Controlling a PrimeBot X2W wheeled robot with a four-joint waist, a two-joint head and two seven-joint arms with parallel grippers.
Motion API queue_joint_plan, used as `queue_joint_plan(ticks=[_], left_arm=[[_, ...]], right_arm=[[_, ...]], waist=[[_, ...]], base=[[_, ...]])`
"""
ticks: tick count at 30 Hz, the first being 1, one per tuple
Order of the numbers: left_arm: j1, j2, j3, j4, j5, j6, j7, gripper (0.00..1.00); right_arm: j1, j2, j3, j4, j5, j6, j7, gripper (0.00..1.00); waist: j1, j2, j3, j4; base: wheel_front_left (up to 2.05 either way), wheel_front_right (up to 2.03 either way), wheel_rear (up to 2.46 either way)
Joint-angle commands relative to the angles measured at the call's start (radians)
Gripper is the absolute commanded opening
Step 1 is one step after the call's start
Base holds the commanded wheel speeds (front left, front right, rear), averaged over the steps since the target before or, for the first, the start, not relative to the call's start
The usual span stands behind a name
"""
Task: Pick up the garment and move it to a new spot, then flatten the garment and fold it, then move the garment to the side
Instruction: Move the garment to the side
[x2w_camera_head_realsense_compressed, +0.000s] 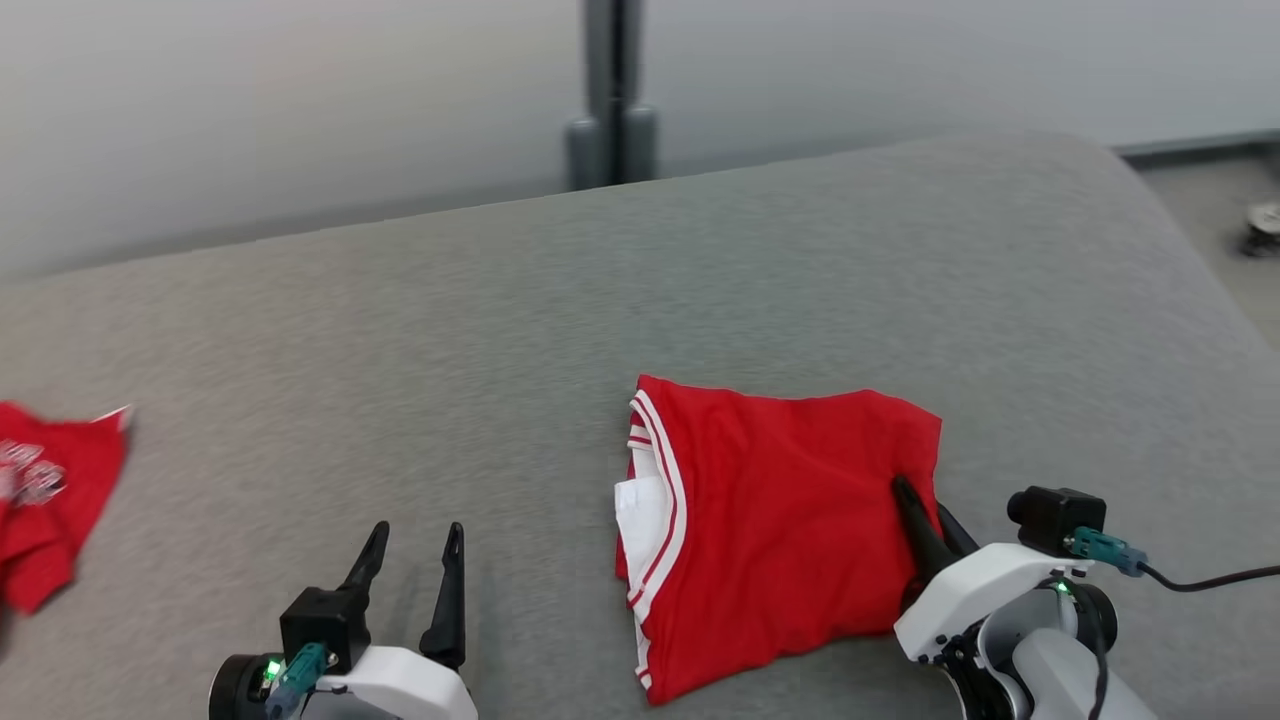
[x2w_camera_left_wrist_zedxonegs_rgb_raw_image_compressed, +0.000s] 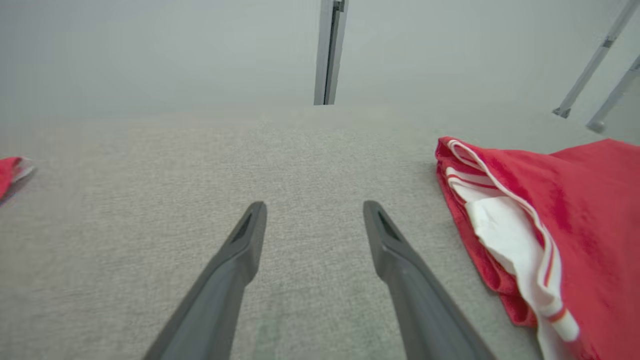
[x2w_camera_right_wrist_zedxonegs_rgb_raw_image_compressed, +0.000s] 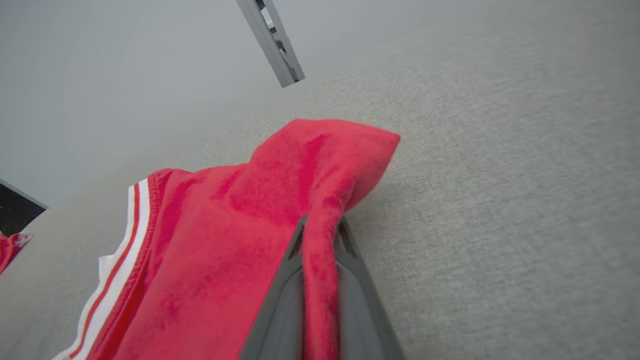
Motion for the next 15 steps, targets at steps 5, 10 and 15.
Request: queue_joint_plan(ticks=[5, 10, 15], left_arm=[[-0.031, 0.005, -0.013, -0.009, 0.017, -0.003, -0.001, 1.00], [-0.042, 0.006, -0.023, -0.004, 0.019, -0.002, -0.001, 1.00], [-0.051, 0.006, -0.027, -0.001, 0.028, -0.013, -0.001, 1.00]], right_arm=[[0.011, -0.008, 0.008, -0.019, 0.012, 0.000, 0.000, 0.00], [0.007, -0.006, 0.009, -0.029, 0.011, 0.000, 0.000, 0.00], [-0.015, -0.005, -0.001, -0.043, -0.014, 0.000, 0.000, 0.00]], waist=[[0.0000, 0.0000, 0.023, -0.223], [0.0000, 0.0000, 0.034, -0.276], [0.0000, 0.0000, 0.054, -0.267]], base=[[0.00, 0.00, 0.00], [0.00, 0.00, 0.00], [0.00, 0.00, 0.00]])
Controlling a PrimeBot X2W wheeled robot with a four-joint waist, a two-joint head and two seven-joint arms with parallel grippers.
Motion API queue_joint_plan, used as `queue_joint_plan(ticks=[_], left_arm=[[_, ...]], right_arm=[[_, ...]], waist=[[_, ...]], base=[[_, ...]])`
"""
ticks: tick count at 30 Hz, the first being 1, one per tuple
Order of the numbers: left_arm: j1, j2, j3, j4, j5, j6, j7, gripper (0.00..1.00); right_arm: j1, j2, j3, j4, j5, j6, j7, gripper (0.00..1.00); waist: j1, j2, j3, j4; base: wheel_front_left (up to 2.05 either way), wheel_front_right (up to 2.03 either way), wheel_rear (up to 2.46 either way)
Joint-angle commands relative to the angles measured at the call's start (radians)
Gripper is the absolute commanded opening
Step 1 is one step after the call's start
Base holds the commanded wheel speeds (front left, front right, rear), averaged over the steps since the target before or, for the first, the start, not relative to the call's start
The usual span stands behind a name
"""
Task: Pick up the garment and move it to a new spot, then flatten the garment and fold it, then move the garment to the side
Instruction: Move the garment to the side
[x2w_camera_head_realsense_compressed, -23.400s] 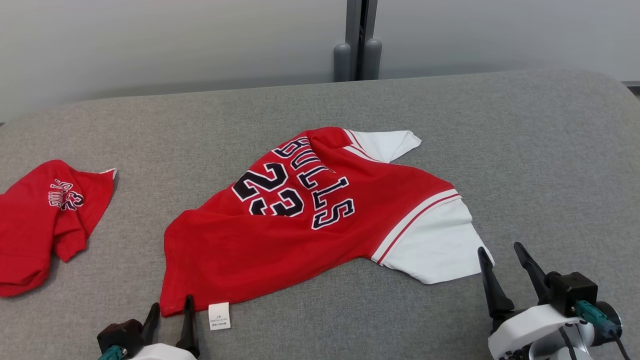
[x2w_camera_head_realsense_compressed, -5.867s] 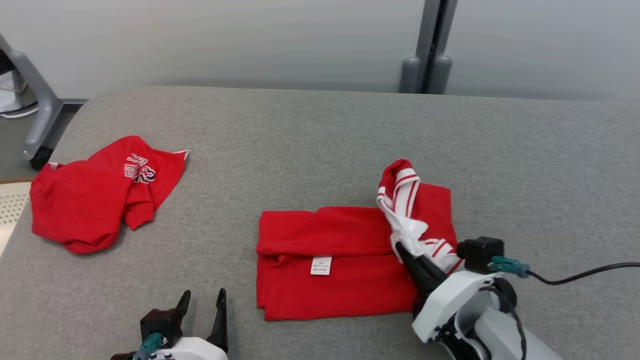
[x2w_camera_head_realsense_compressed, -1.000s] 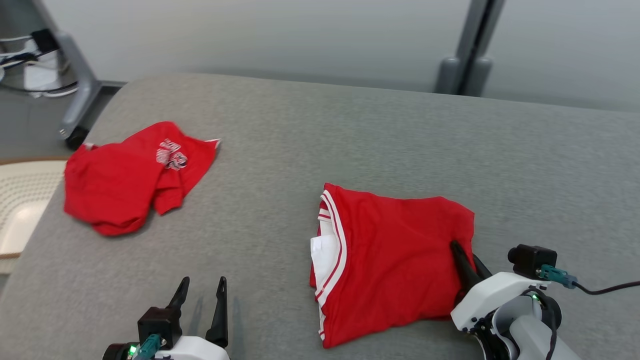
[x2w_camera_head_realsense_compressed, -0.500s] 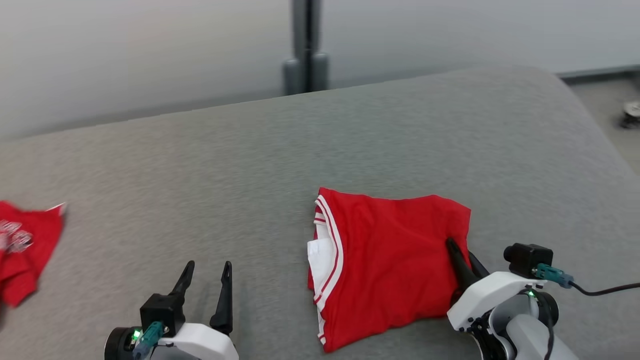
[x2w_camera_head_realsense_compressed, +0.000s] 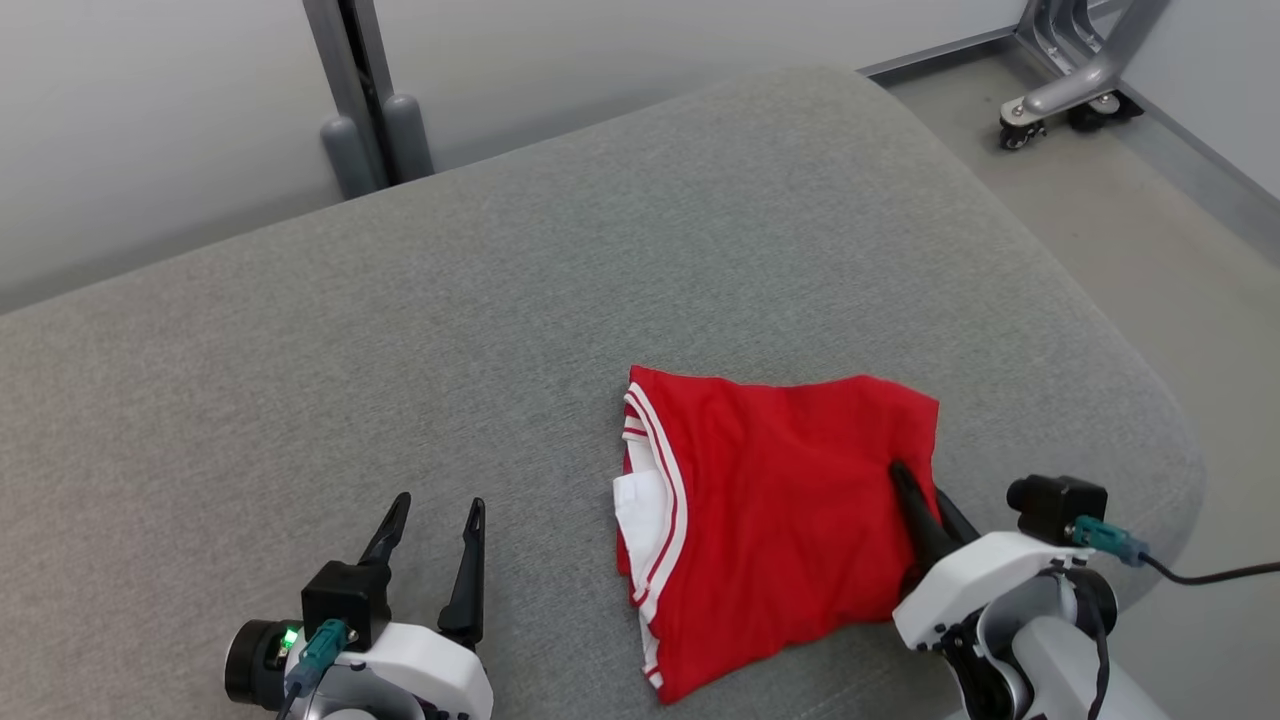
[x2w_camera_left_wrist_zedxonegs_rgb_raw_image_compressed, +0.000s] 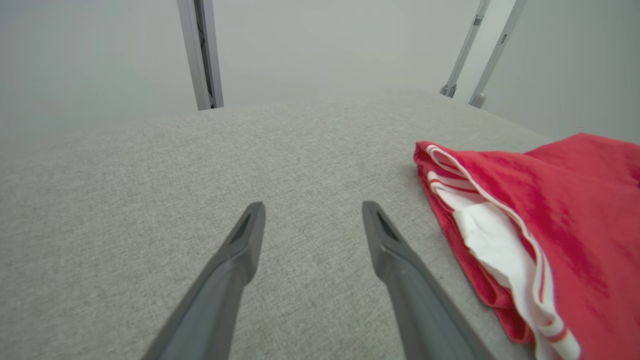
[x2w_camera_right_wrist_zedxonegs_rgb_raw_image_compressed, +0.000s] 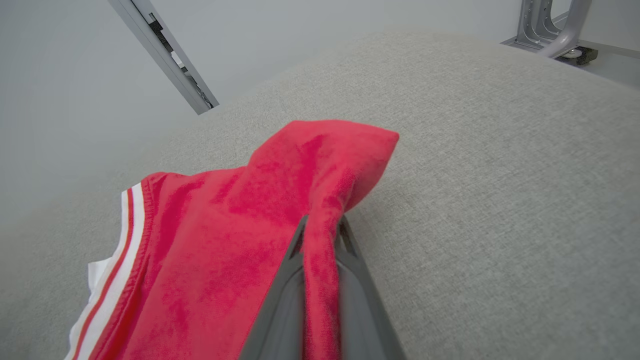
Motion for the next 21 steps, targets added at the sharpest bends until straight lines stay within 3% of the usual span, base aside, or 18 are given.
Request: queue_joint_plan(ticks=[1, 9, 13, 21], left_arm=[[-0.011, 0.007, 0.002, 0.002, 0.010, -0.008, -0.001, 1.00], [-0.033, 0.006, 0.005, -0.002, 0.035, -0.018, -0.001, 1.00], [-0.051, 0.007, 0.016, -0.001, 0.066, -0.030, -0.001, 1.00], [-0.086, 0.014, 0.042, -0.012, 0.128, -0.055, -0.001, 1.00]], right_arm=[[-0.021, -0.003, -0.006, -0.007, -0.014, 0.000, 0.000, 0.00], [-0.121, -0.017, -0.085, 0.033, -0.105, 0.000, -0.001, 0.00], [-0.220, -0.069, -0.147, 0.092, -0.178, 0.000, -0.001, 0.00], [-0.388, -0.180, -0.409, 0.234, -0.313, 0.000, 0.000, 0.00]], waist=[[0.0000, -0.0001, 0.012, 0.014], [0.0000, -0.0001, 0.057, 0.090], [0.0000, -0.0001, 0.095, 0.149], [0.0000, -0.0001, 0.153, 0.247]], base=[[0.00, 0.00, 0.00], [0.00, 0.00, 0.00], [0.00, 0.00, 0.00], [0.00, 0.00, 0.00]])
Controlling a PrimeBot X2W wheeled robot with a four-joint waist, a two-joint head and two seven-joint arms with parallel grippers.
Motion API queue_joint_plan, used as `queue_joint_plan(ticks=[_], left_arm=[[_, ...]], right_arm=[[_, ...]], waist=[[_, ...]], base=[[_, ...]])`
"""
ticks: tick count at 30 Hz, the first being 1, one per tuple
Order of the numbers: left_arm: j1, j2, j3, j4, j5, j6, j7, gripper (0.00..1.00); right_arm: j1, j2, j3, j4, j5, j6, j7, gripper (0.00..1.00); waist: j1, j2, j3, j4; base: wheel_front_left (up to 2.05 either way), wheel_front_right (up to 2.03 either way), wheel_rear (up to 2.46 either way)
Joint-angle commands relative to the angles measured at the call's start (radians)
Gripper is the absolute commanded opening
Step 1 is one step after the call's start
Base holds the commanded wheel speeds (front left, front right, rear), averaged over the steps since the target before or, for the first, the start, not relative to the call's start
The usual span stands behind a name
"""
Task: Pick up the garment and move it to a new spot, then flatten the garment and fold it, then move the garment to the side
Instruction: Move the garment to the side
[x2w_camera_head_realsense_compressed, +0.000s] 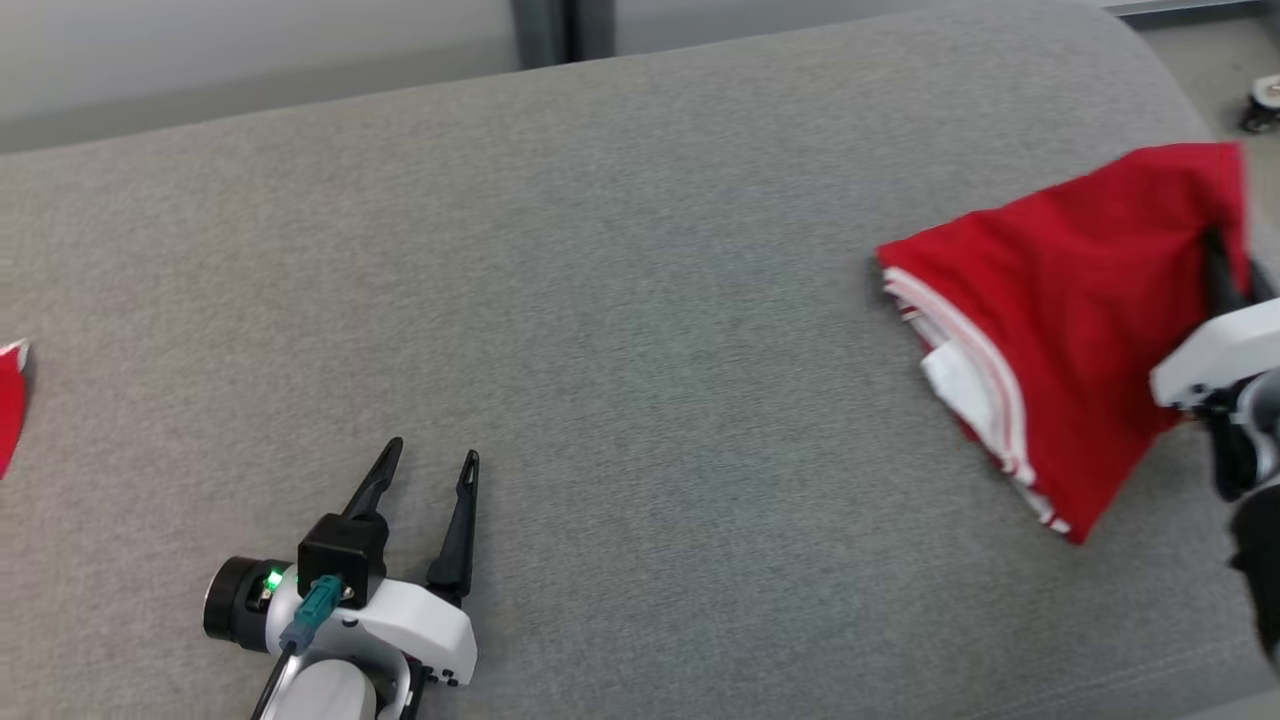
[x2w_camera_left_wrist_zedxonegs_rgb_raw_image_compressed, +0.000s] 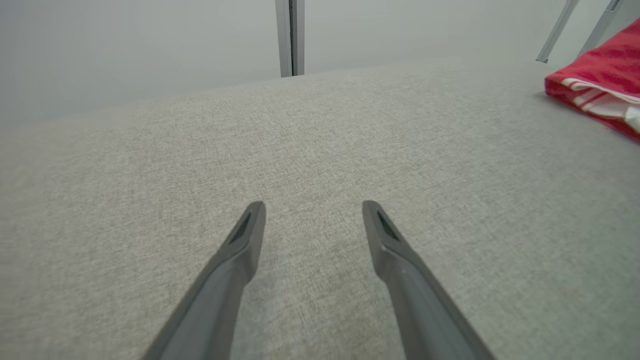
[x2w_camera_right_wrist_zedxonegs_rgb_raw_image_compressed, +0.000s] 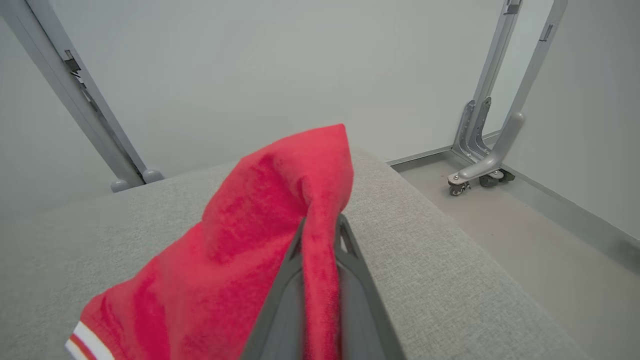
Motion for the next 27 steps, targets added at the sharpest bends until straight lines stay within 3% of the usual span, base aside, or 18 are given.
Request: queue_joint_plan(ticks=[1, 8, 12, 14, 20, 25, 27], left_arm=[[-0.026, 0.005, 0.007, -0.008, 0.014, -0.004, -0.001, 1.00], [-0.036, 0.002, 0.014, -0.014, 0.022, -0.019, -0.001, 1.00], [-0.040, 0.000, 0.016, -0.018, 0.025, -0.021, -0.001, 1.00], [-0.041, 0.000, 0.020, -0.015, 0.027, -0.018, -0.001, 1.00], [-0.044, -0.002, 0.023, -0.005, 0.018, -0.011, -0.001, 1.00], [-0.016, -0.002, 0.033, 0.002, -0.025, 0.008, -0.001, 1.00], [-0.010, -0.002, 0.036, 0.006, -0.040, 0.012, -0.001, 1.00]], right_arm=[[-0.024, -0.042, -0.041, 0.025, -0.051, 0.000, -0.001, 0.00], [-0.053, -0.159, -0.265, 0.093, -0.272, 0.000, -0.001, 0.00], [-0.056, -0.173, -0.399, 0.070, -0.392, 0.000, -0.001, 0.00], [-0.050, -0.166, -0.451, 0.043, -0.467, 0.000, -0.001, 1.00], [-0.037, -0.098, -0.611, -0.093, -0.615, 0.000, -0.001, 1.00], [-0.014, 0.026, -0.546, -0.195, -0.616, 0.000, 0.000, 1.00], [-0.002, 0.043, -0.531, -0.210, -0.600, 0.000, 0.000, 1.00]], waist=[[0.0000, 0.0000, 0.029, 0.045], [0.0000, 0.0000, 0.052, 0.095], [0.0000, 0.0000, 0.063, 0.108], [0.0000, 0.0000, 0.066, 0.112], [0.0000, 0.0000, 0.053, 0.121], [0.0000, 0.0000, 0.007, 0.124], [0.0000, 0.0000, -0.004, 0.125]], base=[[0.00, 0.00, 0.00], [0.00, 0.00, 0.00], [0.00, 0.00, 0.00], [0.00, 0.00, 0.00], [0.00, 0.00, 0.00], [0.00, 0.00, 0.00], [0.00, 0.00, 0.00]])
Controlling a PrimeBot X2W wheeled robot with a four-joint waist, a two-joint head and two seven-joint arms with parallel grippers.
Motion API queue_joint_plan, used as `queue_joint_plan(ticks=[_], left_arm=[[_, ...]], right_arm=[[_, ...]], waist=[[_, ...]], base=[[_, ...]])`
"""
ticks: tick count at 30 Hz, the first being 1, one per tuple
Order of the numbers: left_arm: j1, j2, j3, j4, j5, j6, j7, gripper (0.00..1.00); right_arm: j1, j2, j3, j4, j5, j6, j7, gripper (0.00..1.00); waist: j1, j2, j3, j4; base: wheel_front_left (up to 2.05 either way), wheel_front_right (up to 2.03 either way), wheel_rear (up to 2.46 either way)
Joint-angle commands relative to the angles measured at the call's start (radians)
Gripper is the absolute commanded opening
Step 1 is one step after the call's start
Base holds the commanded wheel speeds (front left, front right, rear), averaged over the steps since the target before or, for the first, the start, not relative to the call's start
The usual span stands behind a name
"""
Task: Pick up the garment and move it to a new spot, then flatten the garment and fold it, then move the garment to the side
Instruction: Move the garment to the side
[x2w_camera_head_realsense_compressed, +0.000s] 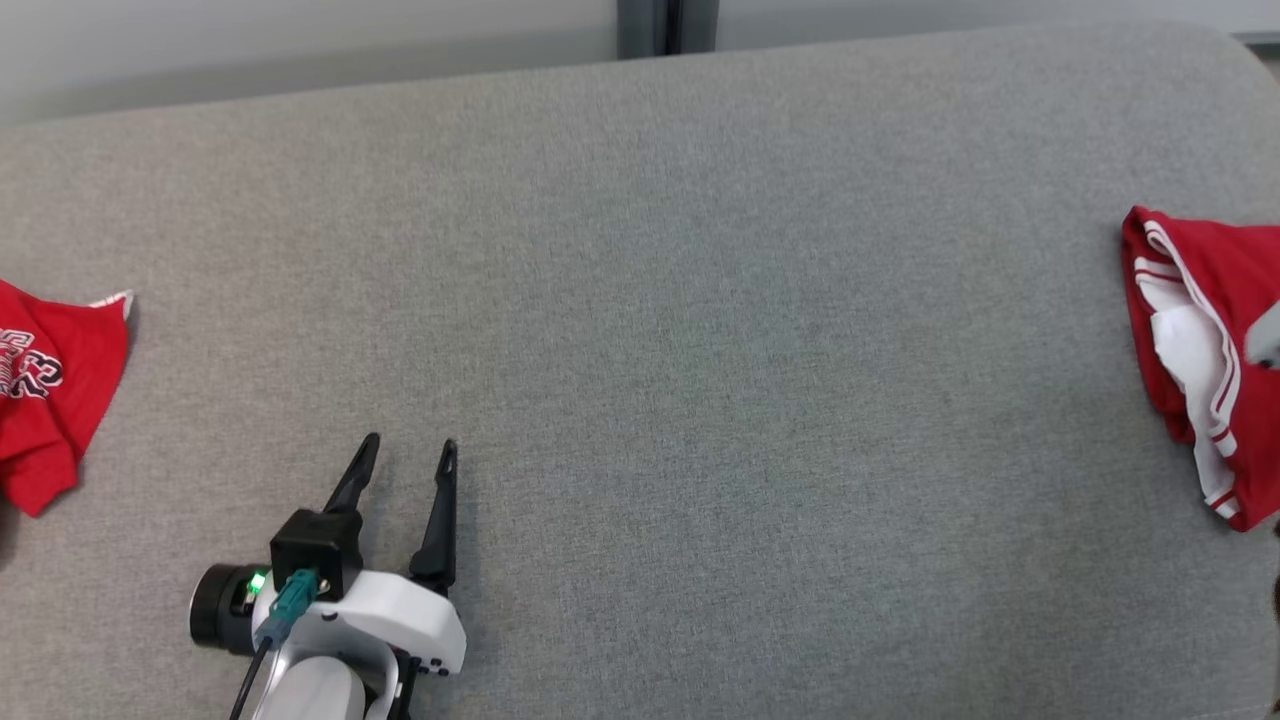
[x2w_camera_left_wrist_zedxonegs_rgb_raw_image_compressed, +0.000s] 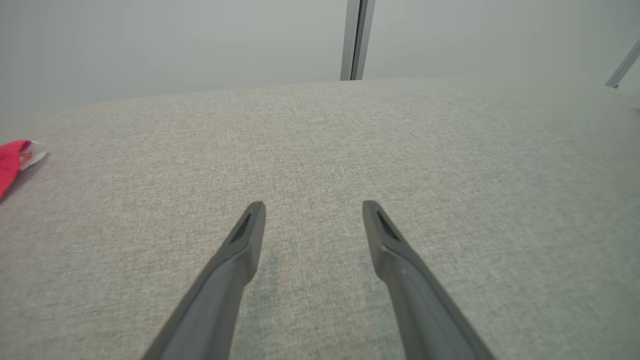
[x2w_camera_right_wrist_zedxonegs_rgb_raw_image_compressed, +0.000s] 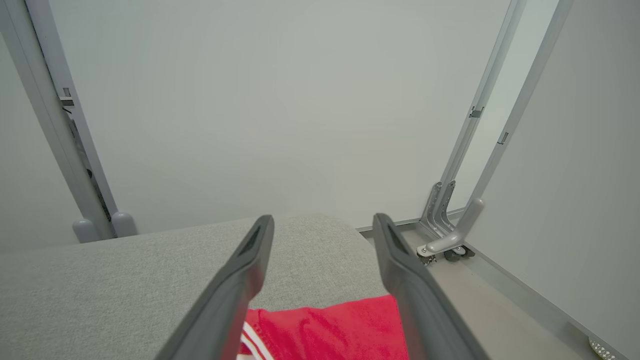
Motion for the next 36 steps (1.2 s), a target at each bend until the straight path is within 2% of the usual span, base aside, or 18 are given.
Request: queue_joint_plan(ticks=[1, 11, 24, 36], left_arm=[[0.008, 0.004, 0.004, 0.001, -0.006, 0.006, -0.001, 1.00], [0.077, 0.005, -0.014, 0.015, -0.055, 0.040, -0.001, 1.00], [0.143, 0.005, 0.012, 0.018, -0.080, 0.071, -0.001, 1.00], [0.184, 0.005, 0.043, 0.001, -0.082, 0.091, -0.001, 1.00]], right_arm=[[0.029, 0.002, 0.018, -0.019, 0.015, 0.000, 0.000, 1.00], [0.247, 0.081, 0.235, -0.107, 0.175, 0.000, 0.000, 1.00], [0.478, 0.099, 0.441, -0.184, 0.318, 0.000, 0.000, 1.00], [0.626, 0.098, 0.525, -0.333, 0.413, 0.000, 0.000, 1.00]], waist=[[0.0000, 0.0000, -0.023, 0.003], [0.0000, 0.0000, -0.136, 0.036], [0.0000, 0.0000, -0.223, 0.095], [0.0000, 0.0000, -0.298, 0.119]], base=[[0.00, 0.00, 0.00], [0.00, 0.00, 0.00], [0.00, 0.00, 0.00], [0.00, 0.00, 0.00]])
